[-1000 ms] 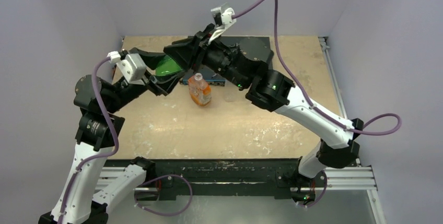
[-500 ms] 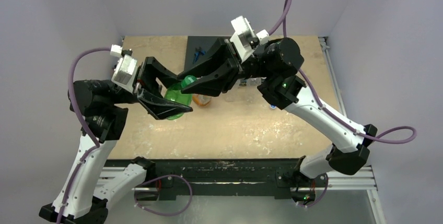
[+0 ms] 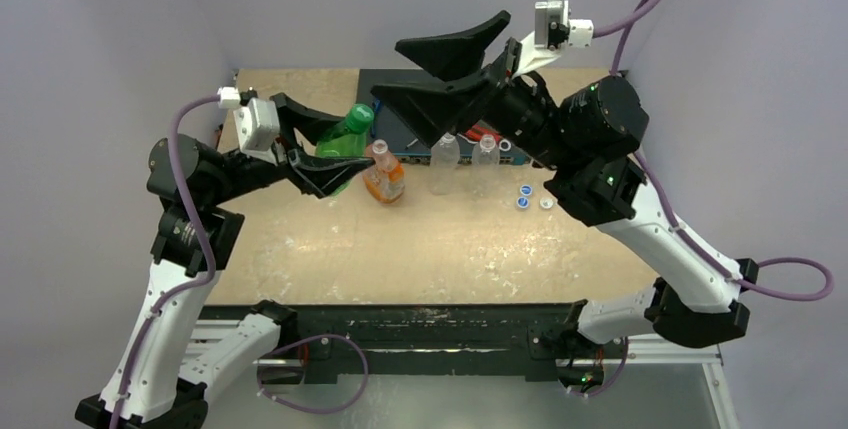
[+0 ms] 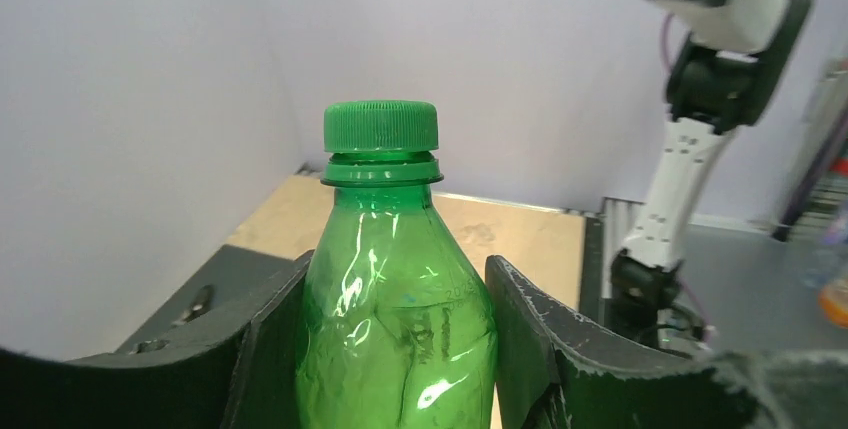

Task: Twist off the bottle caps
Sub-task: Unscrew the bottle cap from the plastic bottle.

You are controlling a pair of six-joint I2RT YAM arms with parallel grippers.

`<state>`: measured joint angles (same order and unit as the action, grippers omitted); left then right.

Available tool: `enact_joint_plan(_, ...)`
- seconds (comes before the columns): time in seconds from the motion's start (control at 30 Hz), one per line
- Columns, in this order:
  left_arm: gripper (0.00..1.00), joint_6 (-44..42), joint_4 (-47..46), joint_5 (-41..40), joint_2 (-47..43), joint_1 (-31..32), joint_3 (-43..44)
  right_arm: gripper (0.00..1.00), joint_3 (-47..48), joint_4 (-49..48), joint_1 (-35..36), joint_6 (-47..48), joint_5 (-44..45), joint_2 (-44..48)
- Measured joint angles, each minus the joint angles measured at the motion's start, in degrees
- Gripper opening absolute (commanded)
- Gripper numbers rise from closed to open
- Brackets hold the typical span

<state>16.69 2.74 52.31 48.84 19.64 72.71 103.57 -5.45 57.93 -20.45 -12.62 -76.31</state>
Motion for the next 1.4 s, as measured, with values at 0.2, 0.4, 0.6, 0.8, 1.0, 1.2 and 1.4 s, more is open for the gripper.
enact_joint_plan(0.2,0.0,-10.0,3.7,-9.9,-2.2,0.0,-1.5,0.81,12.5,8.9,7.5,1.7,20.6,-7.6)
enact_joint_plan(0.4,0.0,-13.9,4.8,-13.6,-3.2,0.0,-1.6,0.73,13.1,15.0,7.8,1.3,29.1,-13.4)
enact_joint_plan(0.6,0.0,-15.8,6.0,-15.7,-3.8,0.0,-2.3,0.69,13.1,16.6,7.9,-0.1,31.0,-15.1)
enact_joint_plan(0.8,0.0,-17.4,6.1,-20.2,-3.7,0.0,-2.3,0.68,13.1,16.6,7.9,-1.5,31.1,-15.0)
enact_joint_plan(1.0,0.0,-18.0,6.3,-22.8,-3.5,0.0,-2.3,0.59,13.1,16.5,7.9,-2.9,31.1,-15.3)
enact_joint_plan(1.2,0.0,-18.4,6.3,-25.0,-3.5,0.0,-2.3,0.59,13.2,16.0,7.9,-4.2,31.0,-15.5)
enact_joint_plan(1.4,0.0,-19.1,6.3,-26.7,-3.5,0.0,-2.3,0.56,13.9,15.7,7.9,-4.6,30.9,-17.9)
